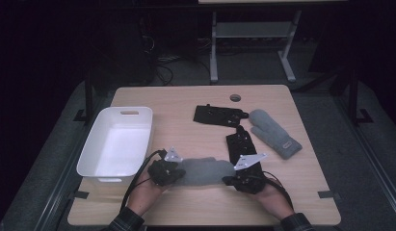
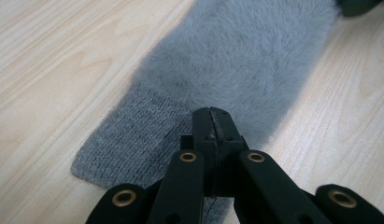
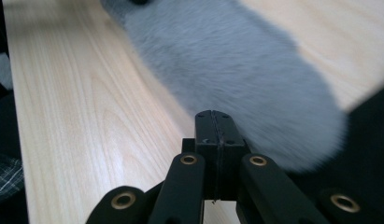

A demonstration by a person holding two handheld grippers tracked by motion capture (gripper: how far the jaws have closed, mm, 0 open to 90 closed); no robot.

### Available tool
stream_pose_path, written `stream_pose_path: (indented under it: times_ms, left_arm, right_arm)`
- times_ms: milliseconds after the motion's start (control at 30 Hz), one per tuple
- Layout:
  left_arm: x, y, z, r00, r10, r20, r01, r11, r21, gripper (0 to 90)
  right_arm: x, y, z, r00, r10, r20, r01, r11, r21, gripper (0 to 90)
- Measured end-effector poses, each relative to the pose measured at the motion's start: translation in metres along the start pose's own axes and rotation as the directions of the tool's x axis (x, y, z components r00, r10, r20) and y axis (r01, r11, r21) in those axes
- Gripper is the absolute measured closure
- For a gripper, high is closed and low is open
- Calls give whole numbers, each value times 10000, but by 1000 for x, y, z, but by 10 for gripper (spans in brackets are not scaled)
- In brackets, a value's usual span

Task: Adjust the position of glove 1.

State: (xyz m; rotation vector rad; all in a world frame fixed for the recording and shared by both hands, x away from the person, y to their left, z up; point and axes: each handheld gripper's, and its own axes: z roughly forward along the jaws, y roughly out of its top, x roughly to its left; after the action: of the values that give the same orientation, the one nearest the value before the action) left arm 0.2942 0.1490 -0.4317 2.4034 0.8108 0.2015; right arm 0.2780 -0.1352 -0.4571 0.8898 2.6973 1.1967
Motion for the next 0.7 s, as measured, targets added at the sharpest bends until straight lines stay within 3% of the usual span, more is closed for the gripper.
stream_pose_path:
  times_ms: [167, 400, 533, 700]
  left_arm:
    - [0, 0, 3, 9999, 36, 112, -37, 10000, 92, 895]
    - [-3, 3, 8, 9978, 239, 626, -247, 9996, 115, 896]
    - [-4, 4, 10, 9953, 362, 893, -370, 9993, 71, 895]
    - [-10, 10, 19, 9888, 326, 1455, -310, 9994, -133, 895]
  right_arm:
    - [-1, 10, 17, 9998, -149, 145, 146, 9997, 216, 900]
    - [-13, 18, 26, 9985, 186, 506, -198, 9995, 234, 900]
    - [-26, 25, 30, 9962, 557, 665, -560, 9984, 32, 900]
    - [-34, 34, 37, 9943, 671, 830, -677, 9977, 39, 900]
